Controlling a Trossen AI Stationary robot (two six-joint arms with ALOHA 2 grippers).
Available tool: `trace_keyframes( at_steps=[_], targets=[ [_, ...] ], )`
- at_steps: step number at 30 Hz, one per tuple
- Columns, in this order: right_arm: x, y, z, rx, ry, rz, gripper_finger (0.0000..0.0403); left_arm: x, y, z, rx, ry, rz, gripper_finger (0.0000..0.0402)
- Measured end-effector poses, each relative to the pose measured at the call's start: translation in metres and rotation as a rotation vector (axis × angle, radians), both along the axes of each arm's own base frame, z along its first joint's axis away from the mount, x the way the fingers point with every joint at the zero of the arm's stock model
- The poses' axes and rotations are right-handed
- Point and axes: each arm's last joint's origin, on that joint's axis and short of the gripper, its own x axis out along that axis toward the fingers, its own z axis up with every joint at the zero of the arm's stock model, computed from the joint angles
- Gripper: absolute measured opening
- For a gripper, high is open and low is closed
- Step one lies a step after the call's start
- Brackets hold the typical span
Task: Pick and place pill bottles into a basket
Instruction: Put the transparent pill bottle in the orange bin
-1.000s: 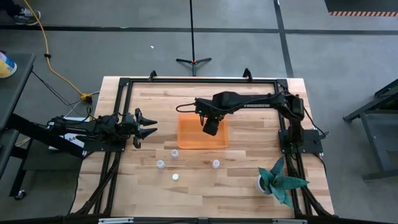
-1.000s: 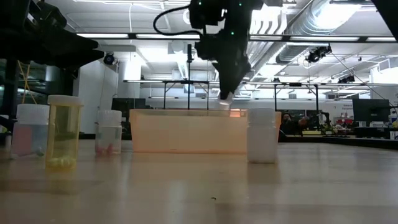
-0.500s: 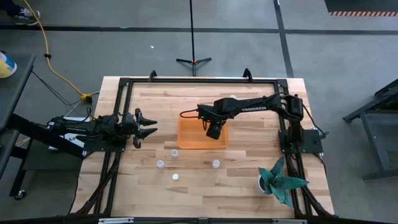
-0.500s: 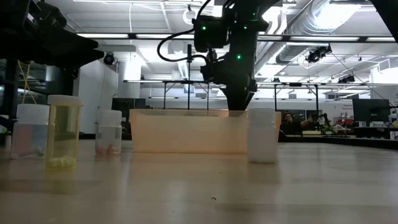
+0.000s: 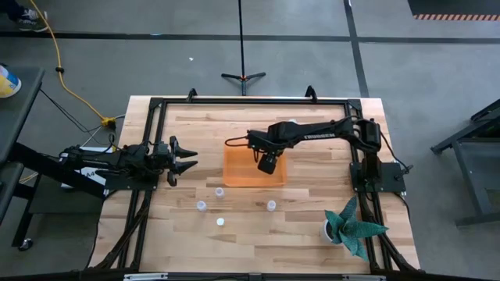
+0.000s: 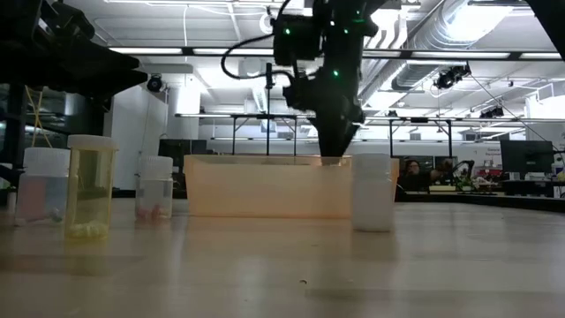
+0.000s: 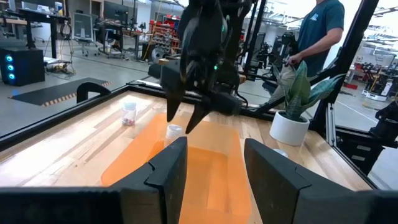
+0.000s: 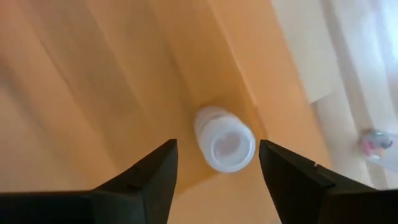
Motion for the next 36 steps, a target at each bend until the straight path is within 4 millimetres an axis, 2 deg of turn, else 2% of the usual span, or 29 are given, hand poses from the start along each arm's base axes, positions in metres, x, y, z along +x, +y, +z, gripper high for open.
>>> trace_keyframes(
  at_steps=[5,9,12,19,23,29,36],
  targets=[
    [0.005,-0.009,0.031,-0.009,-0.05,-0.014,0.0213,0.0,0.0,0.0,0.0,0.0,0.0,0.0195],
    [-0.001,-0.033,0.051,-0.061,-0.04,-0.08,0.0213,0.0,0.0,0.0,0.0,0.0,-0.008,0.0195],
    [-0.011,-0.058,0.055,-0.056,-0.002,-0.151,0.0212,0.0,0.0,0.0,0.0,0.0,-0.008,0.0195],
    [-0.045,-0.122,0.041,-0.016,0.063,-0.361,0.0227,0.0,0.0,0.0,0.0,0.0,-0.009,0.0195],
    [-0.062,-0.146,0.032,-0.001,0.084,-0.432,0.0246,0.0,0.0,0.0,0.0,0.0,-0.009,0.0195],
    [-0.069,-0.161,0.014,0.048,0.02,-0.469,0.0269,0.0,0.0,0.0,0.0,0.001,-0.009,0.0195],
    [-0.076,-0.158,-0.004,0.066,0.073,-0.47,0.0271,0.0,0.0,0.0,0.0,0.0,-0.009,0.0195]
  ],
)
